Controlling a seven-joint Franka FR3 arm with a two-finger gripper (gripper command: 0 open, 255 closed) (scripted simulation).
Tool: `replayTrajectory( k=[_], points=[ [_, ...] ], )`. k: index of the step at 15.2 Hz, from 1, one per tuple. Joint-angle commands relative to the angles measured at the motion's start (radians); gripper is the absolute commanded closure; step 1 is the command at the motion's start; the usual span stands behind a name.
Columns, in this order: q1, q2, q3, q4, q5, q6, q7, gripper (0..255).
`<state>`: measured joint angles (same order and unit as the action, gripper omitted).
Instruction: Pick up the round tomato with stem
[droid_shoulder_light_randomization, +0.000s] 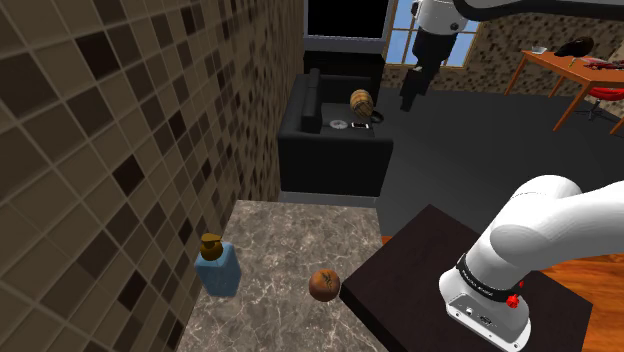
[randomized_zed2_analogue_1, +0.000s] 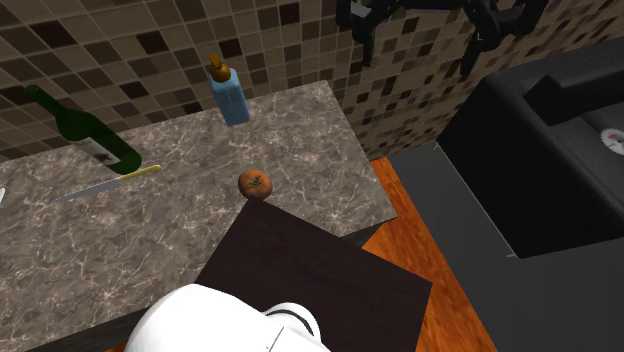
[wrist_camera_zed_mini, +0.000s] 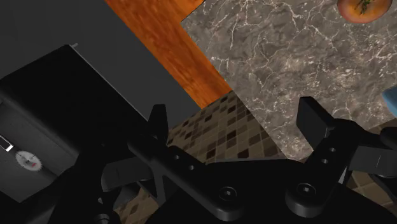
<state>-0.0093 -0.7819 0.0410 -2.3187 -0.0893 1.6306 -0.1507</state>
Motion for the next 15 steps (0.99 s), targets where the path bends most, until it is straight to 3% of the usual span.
replayTrajectory(
  k=[1,8,15],
  points=[
    [0.0,0.0,0.0,0.0,0.0,0.0,0.0,0],
    [-0.014,0.002,0.194,-0.13,0.062,0.025,0.306,0],
    [-0.028,0.109,0.394,-0.183,0.146,0.068,0.62,0]
  ],
)
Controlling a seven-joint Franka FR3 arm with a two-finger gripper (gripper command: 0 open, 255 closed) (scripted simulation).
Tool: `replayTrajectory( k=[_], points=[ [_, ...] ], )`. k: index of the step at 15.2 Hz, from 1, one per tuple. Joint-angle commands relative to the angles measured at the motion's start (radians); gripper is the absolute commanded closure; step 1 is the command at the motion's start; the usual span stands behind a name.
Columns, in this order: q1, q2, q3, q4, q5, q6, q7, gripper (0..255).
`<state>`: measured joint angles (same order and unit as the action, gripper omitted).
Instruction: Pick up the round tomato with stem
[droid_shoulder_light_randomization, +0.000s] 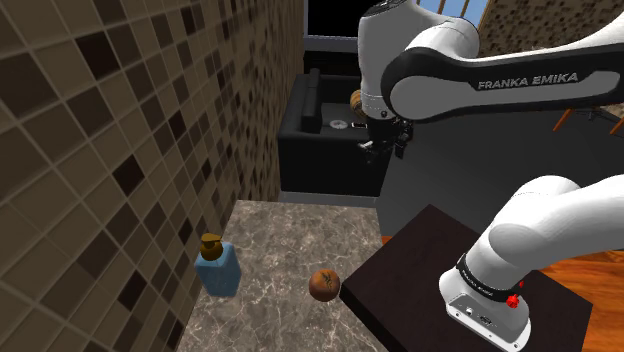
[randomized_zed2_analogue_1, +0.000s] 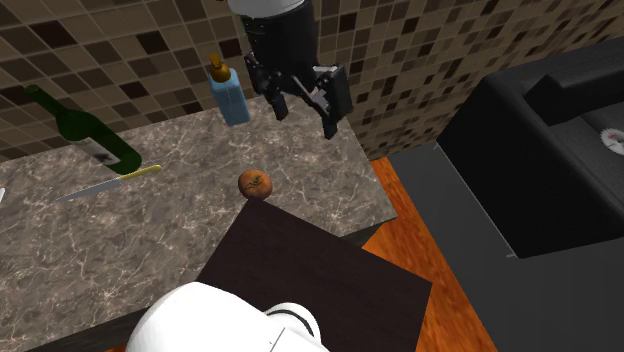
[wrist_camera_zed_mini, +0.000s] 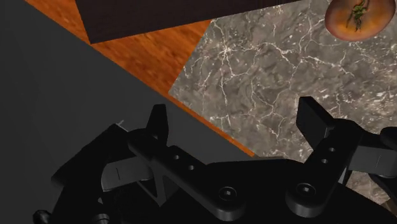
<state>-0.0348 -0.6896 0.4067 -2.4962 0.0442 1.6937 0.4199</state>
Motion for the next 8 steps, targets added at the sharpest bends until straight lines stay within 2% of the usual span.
replayTrajectory(
  k=[1,8],
  points=[
    [-0.007,0.041,0.057,-0.007,0.024,0.013,0.096,0],
    [-0.059,0.276,0.26,0.02,0.067,0.093,0.43,0]
  ],
)
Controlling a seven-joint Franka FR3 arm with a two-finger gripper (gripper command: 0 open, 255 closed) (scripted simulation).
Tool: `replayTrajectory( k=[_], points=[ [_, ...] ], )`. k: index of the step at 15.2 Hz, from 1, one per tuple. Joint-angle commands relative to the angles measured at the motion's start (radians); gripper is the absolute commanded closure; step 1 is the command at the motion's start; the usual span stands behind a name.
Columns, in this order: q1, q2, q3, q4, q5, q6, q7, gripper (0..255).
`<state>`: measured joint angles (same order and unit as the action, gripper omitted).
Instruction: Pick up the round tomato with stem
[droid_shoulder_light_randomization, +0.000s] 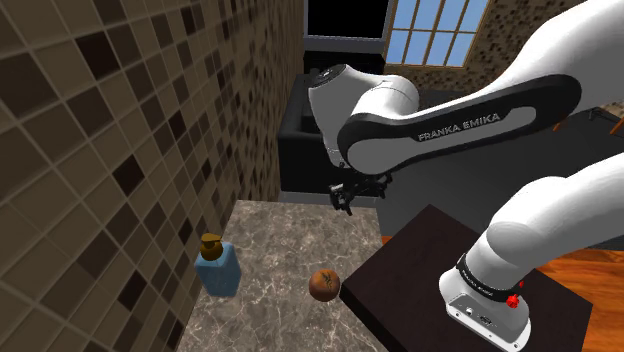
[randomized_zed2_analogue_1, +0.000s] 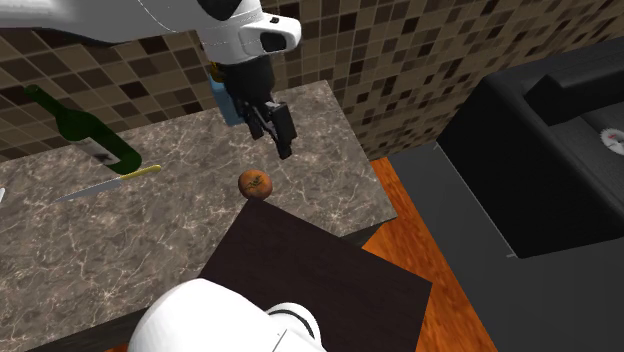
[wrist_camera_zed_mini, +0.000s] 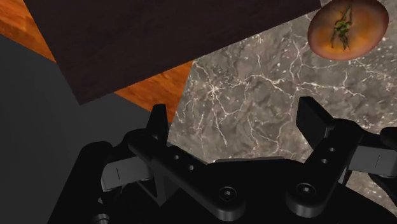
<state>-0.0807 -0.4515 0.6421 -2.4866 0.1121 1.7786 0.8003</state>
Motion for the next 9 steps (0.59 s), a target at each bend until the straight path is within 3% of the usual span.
replayTrajectory(
  k=[1,5,9],
  points=[
    [-0.024,0.082,0.053,0.02,-0.003,0.021,0.101,0],
    [-0.068,0.287,0.155,0.069,-0.047,0.079,0.326,0],
    [-0.076,0.538,0.202,0.138,-0.153,0.128,0.578,0]
  ],
)
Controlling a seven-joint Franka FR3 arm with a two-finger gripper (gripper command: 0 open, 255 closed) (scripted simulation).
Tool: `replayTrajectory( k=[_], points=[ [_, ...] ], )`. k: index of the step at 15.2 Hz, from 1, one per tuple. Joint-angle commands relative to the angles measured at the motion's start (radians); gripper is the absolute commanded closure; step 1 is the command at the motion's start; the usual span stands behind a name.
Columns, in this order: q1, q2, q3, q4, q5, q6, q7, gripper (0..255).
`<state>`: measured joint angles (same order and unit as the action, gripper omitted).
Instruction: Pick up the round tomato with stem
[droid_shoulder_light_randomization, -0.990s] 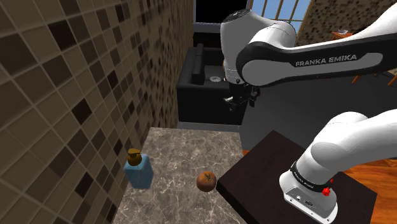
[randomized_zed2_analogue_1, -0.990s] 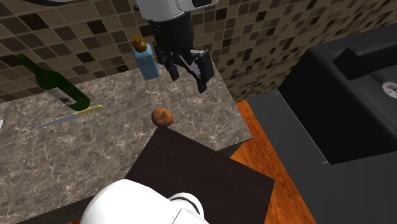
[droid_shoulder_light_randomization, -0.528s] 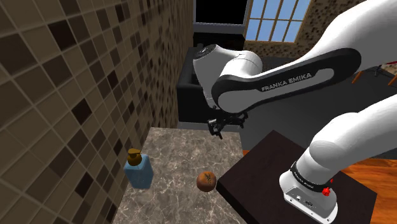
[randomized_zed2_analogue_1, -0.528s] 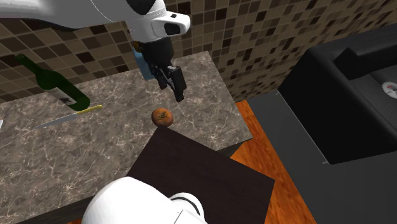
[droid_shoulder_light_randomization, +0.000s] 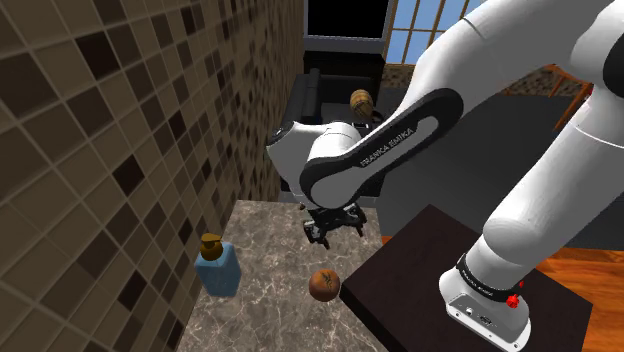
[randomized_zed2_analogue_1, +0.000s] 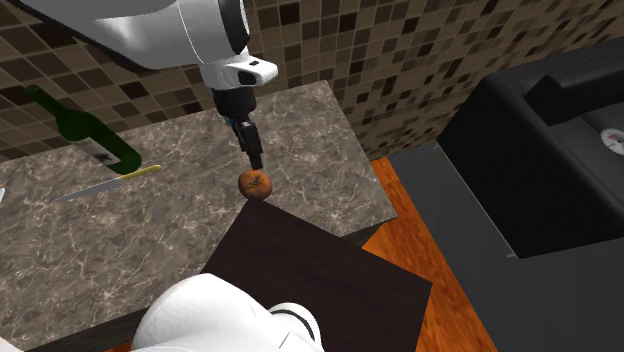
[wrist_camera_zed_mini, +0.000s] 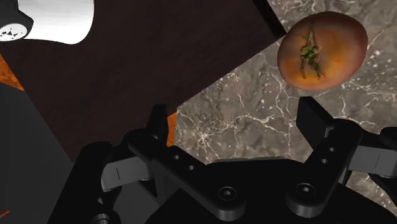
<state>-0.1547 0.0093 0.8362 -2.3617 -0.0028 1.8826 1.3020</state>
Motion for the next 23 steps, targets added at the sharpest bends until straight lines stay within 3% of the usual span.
replayTrajectory(
  k=[1,6,11,21,22,23],
  points=[
    [0.009,0.142,0.004,0.034,-0.068,0.033,0.138,0],
    [0.114,0.424,-0.082,0.153,-0.172,0.067,0.383,0],
    [0.222,0.653,-0.183,0.294,-0.204,0.092,0.541,0],
    [0.264,0.757,-0.236,0.331,-0.248,0.152,0.561,0],
    [0.263,0.757,-0.237,0.332,-0.249,0.151,0.56,255],
    [0.264,0.758,-0.237,0.334,-0.249,0.15,0.56,255]
  ],
)
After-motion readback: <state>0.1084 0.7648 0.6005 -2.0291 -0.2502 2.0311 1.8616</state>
